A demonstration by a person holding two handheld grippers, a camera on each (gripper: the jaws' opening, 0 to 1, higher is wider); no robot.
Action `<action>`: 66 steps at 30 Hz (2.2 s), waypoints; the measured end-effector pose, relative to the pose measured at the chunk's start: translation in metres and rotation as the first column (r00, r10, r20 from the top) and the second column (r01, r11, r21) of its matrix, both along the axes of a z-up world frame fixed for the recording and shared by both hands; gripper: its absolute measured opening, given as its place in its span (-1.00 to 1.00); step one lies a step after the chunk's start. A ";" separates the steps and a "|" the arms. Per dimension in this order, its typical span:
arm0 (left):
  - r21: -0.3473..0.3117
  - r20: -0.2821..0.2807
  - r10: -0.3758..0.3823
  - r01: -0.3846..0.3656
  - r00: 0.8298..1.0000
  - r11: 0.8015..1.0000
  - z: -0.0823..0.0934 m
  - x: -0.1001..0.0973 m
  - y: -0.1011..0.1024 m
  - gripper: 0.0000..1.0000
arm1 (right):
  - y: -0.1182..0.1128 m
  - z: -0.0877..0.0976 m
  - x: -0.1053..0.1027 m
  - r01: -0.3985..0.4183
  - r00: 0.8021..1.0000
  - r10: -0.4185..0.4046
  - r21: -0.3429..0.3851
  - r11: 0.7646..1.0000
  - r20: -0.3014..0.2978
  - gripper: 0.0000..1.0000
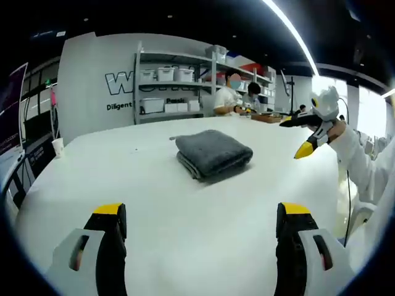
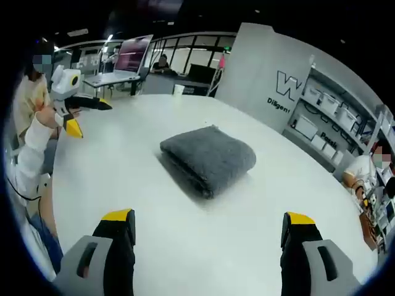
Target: Open the folded towel by lifting each exposed corner and separating the folded layers until the towel lies flat within the target outline without major curled edges
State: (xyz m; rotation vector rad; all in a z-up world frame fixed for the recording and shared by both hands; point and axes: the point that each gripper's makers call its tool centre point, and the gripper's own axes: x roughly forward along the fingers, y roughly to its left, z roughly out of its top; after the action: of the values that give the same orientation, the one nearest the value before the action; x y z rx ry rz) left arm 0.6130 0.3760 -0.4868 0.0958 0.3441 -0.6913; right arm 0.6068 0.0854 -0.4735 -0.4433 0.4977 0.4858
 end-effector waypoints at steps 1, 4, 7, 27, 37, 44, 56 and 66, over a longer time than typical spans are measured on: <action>0.001 -0.003 0.000 0.000 1.000 1.000 -0.001 0.000 0.000 1.00 | 0.000 0.000 0.000 0.001 1.000 -0.001 0.001 1.000 -0.001 0.99; -0.002 -0.006 -0.002 0.002 1.000 1.000 -0.002 0.000 -0.001 1.00 | -0.001 -0.001 0.000 0.003 1.000 -0.002 0.000 1.000 -0.002 0.99; -0.001 -0.007 -0.004 0.004 1.000 1.000 -0.003 0.000 -0.001 1.00 | -0.001 -0.001 0.000 0.003 1.000 -0.003 -0.001 1.000 -0.005 0.99; -0.014 -0.016 0.005 -0.006 1.000 1.000 -0.008 0.000 0.004 1.00 | 0.011 -0.002 0.004 -0.019 1.000 0.019 -0.017 1.000 -0.008 0.99; -0.028 -0.030 0.001 -0.002 1.000 1.000 -0.019 0.003 0.008 1.00 | 0.026 0.001 0.015 -0.044 0.999 0.044 -0.030 0.999 0.009 0.98; -0.085 -0.014 -0.025 0.023 1.000 0.996 -0.026 0.009 0.004 1.00 | 0.046 -0.002 0.024 -0.081 0.996 0.083 -0.059 0.995 0.029 0.96; -0.103 0.062 -0.014 0.021 0.998 0.994 -0.033 0.020 0.004 1.00 | 0.096 -0.011 0.043 -0.172 0.983 0.178 -0.106 0.979 0.051 0.89; -0.100 0.068 -0.018 0.025 0.998 0.995 -0.033 0.020 0.004 1.00 | 0.141 -0.027 0.081 -0.227 0.964 0.244 -0.152 0.962 0.102 0.55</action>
State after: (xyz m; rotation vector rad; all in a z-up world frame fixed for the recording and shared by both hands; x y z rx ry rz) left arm 0.6328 0.3798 -0.5194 0.0270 0.2439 -0.7241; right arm 0.6878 0.2268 -0.5005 -0.6674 0.3654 0.6527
